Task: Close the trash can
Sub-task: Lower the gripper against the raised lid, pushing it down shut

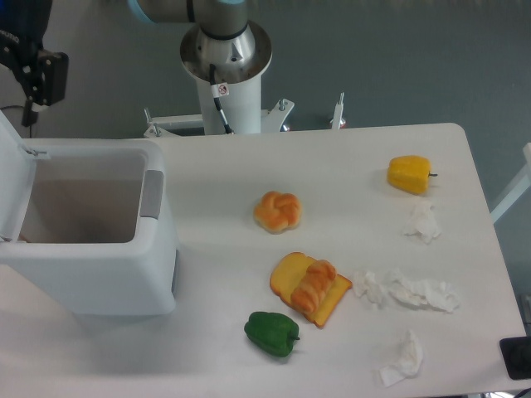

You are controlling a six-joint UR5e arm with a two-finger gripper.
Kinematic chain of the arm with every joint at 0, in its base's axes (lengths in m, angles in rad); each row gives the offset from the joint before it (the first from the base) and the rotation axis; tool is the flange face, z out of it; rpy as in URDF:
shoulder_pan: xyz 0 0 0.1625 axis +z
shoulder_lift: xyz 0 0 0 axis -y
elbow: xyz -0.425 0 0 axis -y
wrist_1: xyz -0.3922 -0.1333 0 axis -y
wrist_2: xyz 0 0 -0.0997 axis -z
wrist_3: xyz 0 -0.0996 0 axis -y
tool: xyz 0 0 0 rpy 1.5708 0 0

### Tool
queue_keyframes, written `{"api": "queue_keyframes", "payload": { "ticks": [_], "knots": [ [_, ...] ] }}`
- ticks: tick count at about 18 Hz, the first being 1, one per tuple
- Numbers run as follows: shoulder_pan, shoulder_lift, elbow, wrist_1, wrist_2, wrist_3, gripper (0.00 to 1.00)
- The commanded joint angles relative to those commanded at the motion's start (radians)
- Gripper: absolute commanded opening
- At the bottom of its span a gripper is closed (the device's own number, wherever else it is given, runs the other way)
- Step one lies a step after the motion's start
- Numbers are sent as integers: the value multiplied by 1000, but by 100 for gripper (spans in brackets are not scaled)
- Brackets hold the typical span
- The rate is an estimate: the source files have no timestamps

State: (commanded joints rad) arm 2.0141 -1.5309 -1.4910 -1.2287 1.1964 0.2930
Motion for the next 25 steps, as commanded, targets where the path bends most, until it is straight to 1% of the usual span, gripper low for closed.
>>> {"api": "queue_keyframes", "payload": {
  "ticks": [4, 10, 14, 15, 17, 19, 22, 25],
  "knots": [
    [3, -2, -2, 0, 32, -15, 100],
    [83, 2, -3, 0, 32, -17, 100],
    [120, 2, -8, 0, 34, -8, 100],
    [124, -5, -11, 2, 34, -3, 100],
    [129, -41, -11, 3, 37, -2, 100],
    [130, -64, -9, 3, 78, -2, 100],
    [141, -87, -11, 15, 97, 0, 100],
    [186, -91, -12, 17, 97, 15, 100]
  ]
}}
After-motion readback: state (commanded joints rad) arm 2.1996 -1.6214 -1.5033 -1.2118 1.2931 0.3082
